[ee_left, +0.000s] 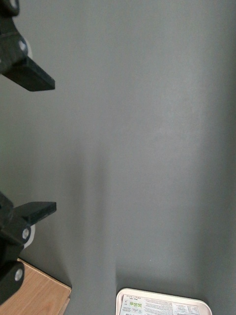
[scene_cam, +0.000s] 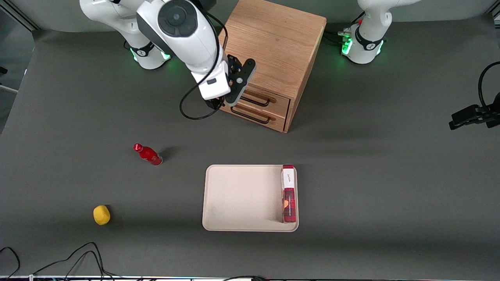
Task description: Open upper drawer
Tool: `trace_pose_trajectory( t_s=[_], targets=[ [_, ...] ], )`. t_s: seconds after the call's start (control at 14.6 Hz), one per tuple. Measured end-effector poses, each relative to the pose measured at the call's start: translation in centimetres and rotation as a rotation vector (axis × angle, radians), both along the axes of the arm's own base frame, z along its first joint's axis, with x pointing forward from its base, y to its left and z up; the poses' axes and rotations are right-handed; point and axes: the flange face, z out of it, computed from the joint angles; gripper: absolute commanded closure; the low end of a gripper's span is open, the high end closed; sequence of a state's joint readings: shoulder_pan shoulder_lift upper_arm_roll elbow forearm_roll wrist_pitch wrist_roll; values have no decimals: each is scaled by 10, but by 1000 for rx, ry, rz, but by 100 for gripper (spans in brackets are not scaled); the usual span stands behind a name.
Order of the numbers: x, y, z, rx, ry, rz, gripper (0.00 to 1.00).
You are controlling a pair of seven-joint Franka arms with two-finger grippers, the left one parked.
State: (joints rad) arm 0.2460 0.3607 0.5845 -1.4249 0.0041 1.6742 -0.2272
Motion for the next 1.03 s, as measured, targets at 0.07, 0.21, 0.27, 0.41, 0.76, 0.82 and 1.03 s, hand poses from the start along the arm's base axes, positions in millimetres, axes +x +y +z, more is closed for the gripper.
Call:
trace_pose_trajectory(
  t_s=[0.07,0.21,0.27,0.41,0.76,0.82,1.03],
  targets=[
    [1,4,-11,-9,10,14,0],
    [4,10,-31,-13,33,31,0],
    [6,12,-40,-10,41,34,0],
    [9,17,-58,-1,37,40,0],
    [4,25,-90,-4,9,82,0],
    [4,26,-92,-2,9,86,0],
    [3,26,-98,-3,12,90,0]
  ],
)
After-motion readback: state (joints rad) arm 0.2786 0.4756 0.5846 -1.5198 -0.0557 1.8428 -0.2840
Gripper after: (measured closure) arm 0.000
